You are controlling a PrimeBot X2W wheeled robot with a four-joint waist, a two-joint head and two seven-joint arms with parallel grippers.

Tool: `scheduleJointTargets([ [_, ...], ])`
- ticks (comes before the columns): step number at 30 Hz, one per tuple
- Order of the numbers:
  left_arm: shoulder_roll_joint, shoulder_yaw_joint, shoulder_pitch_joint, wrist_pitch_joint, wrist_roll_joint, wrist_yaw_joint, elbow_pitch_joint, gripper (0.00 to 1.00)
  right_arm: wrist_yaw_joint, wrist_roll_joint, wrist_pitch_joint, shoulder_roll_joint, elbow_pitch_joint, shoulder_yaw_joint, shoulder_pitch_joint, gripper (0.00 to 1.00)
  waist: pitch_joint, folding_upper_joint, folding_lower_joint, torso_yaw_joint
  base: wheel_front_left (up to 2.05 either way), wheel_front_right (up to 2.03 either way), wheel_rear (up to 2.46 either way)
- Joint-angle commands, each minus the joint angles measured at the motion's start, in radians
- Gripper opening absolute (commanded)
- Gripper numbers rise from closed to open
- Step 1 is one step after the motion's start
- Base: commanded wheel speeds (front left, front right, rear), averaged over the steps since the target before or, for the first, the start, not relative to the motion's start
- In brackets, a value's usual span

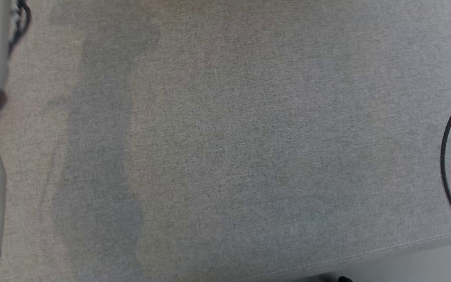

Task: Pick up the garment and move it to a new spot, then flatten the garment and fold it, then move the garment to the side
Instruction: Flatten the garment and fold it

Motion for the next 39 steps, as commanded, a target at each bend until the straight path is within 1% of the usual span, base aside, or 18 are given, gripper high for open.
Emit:
scheduleJointTargets([
  [1, 0.014, -0.005, 0.055, -0.006, -0.018, -0.002, -0.013, 0.00, 0.000, 0.028, -0.013, -0.006, -0.027, 0.011, 0.059, 0.00, -0.011, 0.0000, -0.0001, -0.004, 0.00, 0.00, 0.00],
  [4, 0.035, 0.000, 0.157, -0.011, -0.036, -0.002, -0.061, 0.00, 0.000, 0.058, -0.022, -0.027, -0.096, 0.059, 0.188, 0.00, -0.034, 0.0000, -0.0001, -0.005, 0.00, 0.00, 0.00],
  [7, 0.048, 0.042, 0.315, -0.009, -0.047, -0.002, -0.158, 0.00, 0.000, 0.084, -0.028, -0.053, -0.180, 0.101, 0.341, 0.00, -0.068, 0.0000, -0.0001, -0.010, 0.00, 0.00, 0.00],
  [9, 0.064, 0.081, 0.415, -0.009, -0.025, 0.003, -0.230, 0.00, 0.000, 0.103, -0.032, -0.076, -0.231, 0.109, 0.445, 0.00, -0.093, 0.0000, -0.0001, -0.008, 0.00, 0.00, 0.00],
  [13, 0.037, 0.148, 0.649, -0.008, 0.015, 0.036, -0.384, 0.00, 0.000, 0.142, -0.034, -0.126, -0.342, 0.088, 0.653, 0.00, -0.133, 0.0000, -0.0001, 0.006, 0.00, 0.00, 0.00],
  [16, 0.017, 0.199, 0.811, -0.008, 0.047, 0.055, -0.479, 0.00, 0.000, 0.170, -0.034, -0.138, -0.425, 0.048, 0.807, 0.00, -0.159, 0.0000, -0.0001, 0.013, 0.00, 0.00, 0.00],
  [18, -0.006, 0.224, 0.919, -0.008, 0.060, 0.060, -0.533, 0.00, 0.000, 0.176, -0.034, -0.143, -0.474, 0.018, 0.916, 0.00, -0.177, 0.0000, -0.0001, 0.014, 0.00, 0.00, 0.00],
  [20, -0.022, 0.245, 1.012, -0.008, 0.082, 0.066, -0.579, 0.00, 0.000, 0.185, -0.034, -0.139, -0.518, -0.009, 1.018, 0.00, -0.193, 0.0000, -0.0001, 0.014, 0.00, 0.00, 0.00],
  [21, -0.042, 0.263, 1.101, -0.008, 0.098, 0.060, -0.610, 0.00, 0.000, 0.193, -0.034, -0.130, -0.562, -0.034, 1.121, 0.00, -0.209, 0.0000, -0.0001, 0.016, 0.00, 0.00, 0.00],
  [27, -0.094, 0.287, 1.282, -0.008, 0.135, 0.047, -0.642, 0.00, 0.000, 0.178, -0.003, -0.100, -0.653, -0.112, 1.372, 0.00, -0.251, 0.0000, -0.0001, 0.023, 0.00, 0.00, 0.00],
  [31, -0.114, 0.329, 1.371, -0.008, 0.155, 0.051, -0.661, 0.00, 0.000, 0.150, 0.037, -0.062, -0.714, -0.166, 1.507, 0.00, -0.277, 0.0000, -0.0001, 0.027, 0.00, 0.00, 0.00],
  [33, -0.124, 0.352, 1.412, -0.008, 0.161, 0.043, -0.665, 0.00, 0.000, 0.137, 0.064, -0.039, -0.747, -0.198, 1.570, 0.00, -0.286, 0.0000, -0.0001, 0.029, 0.00, 0.00, 0.00],
  [35, -0.136, 0.359, 1.450, -0.008, 0.174, 0.042, -0.676, 0.00, 0.000, 0.116, 0.091, -0.020, -0.779, -0.235, 1.626, 0.00, -0.293, 0.0000, -0.0001, 0.031, 0.00, 0.00, 0.00],
  [39, -0.143, 0.370, 1.514, -0.008, 0.191, 0.035, -0.681, 0.00, 0.000, 0.070, 0.159, 0.026, -0.856, -0.308, 1.734, 0.00, -0.310, 0.0000, -0.0001, 0.037, 0.00, 0.00, 0.00],
])
